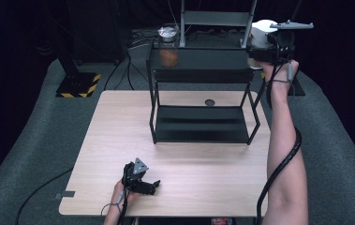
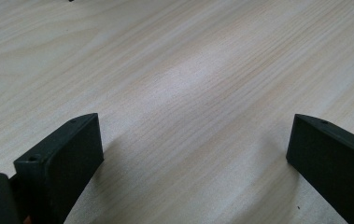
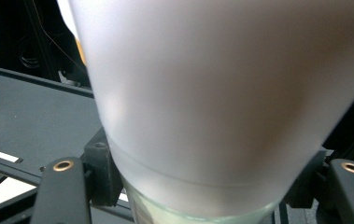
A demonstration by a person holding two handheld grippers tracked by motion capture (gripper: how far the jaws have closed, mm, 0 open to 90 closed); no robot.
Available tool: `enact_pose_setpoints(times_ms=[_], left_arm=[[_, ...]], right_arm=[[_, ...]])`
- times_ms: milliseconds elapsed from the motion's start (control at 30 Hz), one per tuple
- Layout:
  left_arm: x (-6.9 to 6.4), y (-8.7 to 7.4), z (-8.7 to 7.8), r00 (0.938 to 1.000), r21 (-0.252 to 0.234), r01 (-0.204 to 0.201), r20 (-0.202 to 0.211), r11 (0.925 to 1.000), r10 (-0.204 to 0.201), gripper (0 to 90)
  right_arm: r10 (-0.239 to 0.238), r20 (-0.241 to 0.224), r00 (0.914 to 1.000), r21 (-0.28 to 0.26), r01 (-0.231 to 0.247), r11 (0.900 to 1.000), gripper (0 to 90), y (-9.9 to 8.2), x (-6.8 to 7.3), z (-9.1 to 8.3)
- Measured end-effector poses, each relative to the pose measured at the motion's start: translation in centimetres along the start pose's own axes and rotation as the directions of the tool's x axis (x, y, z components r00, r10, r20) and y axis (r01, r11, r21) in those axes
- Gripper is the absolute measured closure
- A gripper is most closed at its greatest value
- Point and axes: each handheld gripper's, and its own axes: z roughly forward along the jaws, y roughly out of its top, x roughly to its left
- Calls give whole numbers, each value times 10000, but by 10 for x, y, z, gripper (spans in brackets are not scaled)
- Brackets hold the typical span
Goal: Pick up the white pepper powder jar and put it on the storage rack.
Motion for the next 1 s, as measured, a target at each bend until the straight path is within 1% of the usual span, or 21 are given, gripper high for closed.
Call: enact_pose_setpoints(times_ms=[467, 1000], left_arm=[[0, 0, 0, 10000, 1, -4, -5, 10000, 4, 29], [0, 0, 0, 10000, -2, -1, -10, 10000, 1, 29]], right_arm=[[16, 72, 10000, 171, -17, 9999, 302, 4, 1, 11], [85, -16, 10000, 306, -84, 9995, 303, 7, 3, 25]])
